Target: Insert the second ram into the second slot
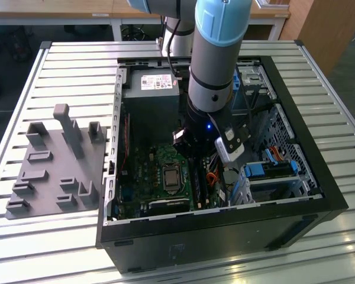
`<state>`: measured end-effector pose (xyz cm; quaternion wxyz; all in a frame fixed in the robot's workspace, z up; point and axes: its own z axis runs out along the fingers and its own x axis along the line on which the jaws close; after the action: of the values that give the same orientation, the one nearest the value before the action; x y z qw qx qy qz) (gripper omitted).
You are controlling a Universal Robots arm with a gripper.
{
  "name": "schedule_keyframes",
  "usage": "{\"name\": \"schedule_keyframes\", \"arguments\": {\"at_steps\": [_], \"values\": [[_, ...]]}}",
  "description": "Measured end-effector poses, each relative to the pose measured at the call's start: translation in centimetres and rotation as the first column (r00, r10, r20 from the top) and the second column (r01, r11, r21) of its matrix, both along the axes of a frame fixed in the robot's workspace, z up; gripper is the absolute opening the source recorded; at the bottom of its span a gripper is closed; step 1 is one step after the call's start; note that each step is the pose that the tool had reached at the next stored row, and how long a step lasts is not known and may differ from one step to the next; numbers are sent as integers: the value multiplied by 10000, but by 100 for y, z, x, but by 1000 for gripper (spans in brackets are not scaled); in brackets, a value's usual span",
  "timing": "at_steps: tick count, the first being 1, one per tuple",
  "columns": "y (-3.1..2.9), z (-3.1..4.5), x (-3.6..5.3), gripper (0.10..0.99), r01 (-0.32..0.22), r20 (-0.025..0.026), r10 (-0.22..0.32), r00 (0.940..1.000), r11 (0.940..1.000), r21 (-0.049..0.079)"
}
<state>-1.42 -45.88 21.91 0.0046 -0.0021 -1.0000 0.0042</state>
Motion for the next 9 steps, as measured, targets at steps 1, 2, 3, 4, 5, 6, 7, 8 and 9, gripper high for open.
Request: {"name": "schedule_keyframes", "arguments": {"at_steps": [1, 2, 3, 4, 5, 6, 7, 8, 9], "values": [[1, 1, 2, 137, 0, 0, 0, 10000, 10000, 1], [2, 1, 4, 137, 0, 3, 0, 10000, 10000, 6], [2, 2, 6, 137, 0, 2, 0, 10000, 10000, 3], [2, 4, 8, 137, 0, 1, 0, 10000, 10000, 1], [1, 5, 8, 137, 1, 1, -1, 10000, 10000, 0], [1, 5, 8, 137, 2, 0, -2, 10000, 10000, -1], [1, 5, 9, 137, 1, -1, -1, 10000, 10000, -1], [1, 5, 9, 137, 0, -6, 0, 10000, 10000, -1], [1, 6, 9, 137, 2, -19, -2, 10000, 10000, -3]]}}
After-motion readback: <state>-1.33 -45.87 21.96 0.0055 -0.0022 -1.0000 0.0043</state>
